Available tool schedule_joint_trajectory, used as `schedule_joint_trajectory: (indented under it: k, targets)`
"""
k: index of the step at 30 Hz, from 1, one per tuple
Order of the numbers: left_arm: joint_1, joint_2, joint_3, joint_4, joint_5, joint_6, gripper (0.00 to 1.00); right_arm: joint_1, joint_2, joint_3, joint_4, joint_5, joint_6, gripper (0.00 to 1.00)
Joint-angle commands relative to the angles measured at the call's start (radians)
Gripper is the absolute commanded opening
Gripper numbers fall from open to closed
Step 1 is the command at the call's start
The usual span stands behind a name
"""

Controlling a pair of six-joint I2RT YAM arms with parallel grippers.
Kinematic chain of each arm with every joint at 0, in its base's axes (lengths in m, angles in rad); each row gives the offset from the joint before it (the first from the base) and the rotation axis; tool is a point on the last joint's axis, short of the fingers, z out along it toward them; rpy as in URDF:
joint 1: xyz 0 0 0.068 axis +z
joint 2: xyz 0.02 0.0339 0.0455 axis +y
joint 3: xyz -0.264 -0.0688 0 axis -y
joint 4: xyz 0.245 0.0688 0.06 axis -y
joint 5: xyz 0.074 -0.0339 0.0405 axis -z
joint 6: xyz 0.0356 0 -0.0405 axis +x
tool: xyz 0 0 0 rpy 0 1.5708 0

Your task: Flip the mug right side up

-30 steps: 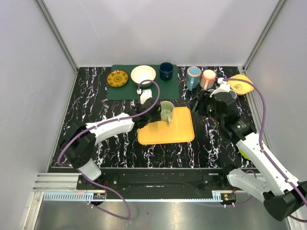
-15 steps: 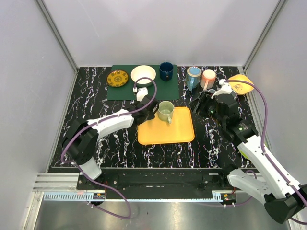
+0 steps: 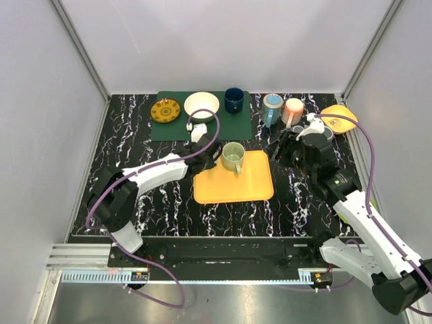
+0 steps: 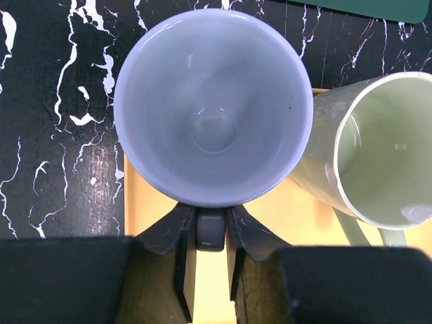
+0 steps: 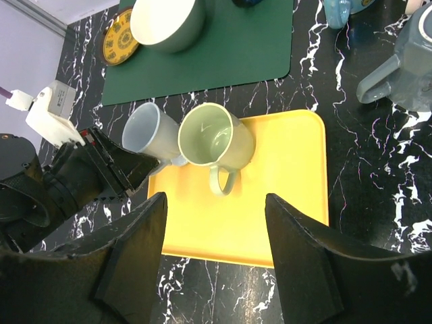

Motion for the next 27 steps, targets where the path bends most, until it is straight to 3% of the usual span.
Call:
schedule_joint_trajectory:
  k: [1,4,10,17,22,25,27]
  targets:
    - [0.006,-0.042,-0.005,0.035,-0.003,0.017,0.16,0.008,0.003,-0.014,0.028,-0.013,0.001,0.66]
    - [0.006,-0.053,-0.011,0.035,0.006,0.023,0.00,0.008,0.001,-0.020,0.030,-0.016,0.002,0.66]
    - [0.006,-0.119,-0.055,0.078,0.069,0.034,0.00,0.008,-0.006,-0.035,0.036,-0.032,0.008,0.65]
    - [0.006,-0.407,-0.144,0.158,0.190,0.053,0.00,0.006,-0.029,-0.053,0.117,-0.236,0.013,0.67]
    - [0.011,-0.640,-0.242,0.401,0.406,0.017,0.00,0.008,-0.127,-0.186,0.310,-0.364,0.123,0.70]
    - [0.021,-0.731,-0.330,0.610,0.509,-0.078,0.00,0.008,-0.138,-0.234,0.466,-0.532,0.257,0.71]
    - [0.026,-0.748,-0.370,0.748,0.552,-0.159,0.00,0.008,-0.100,-0.260,0.663,-0.702,0.390,0.71]
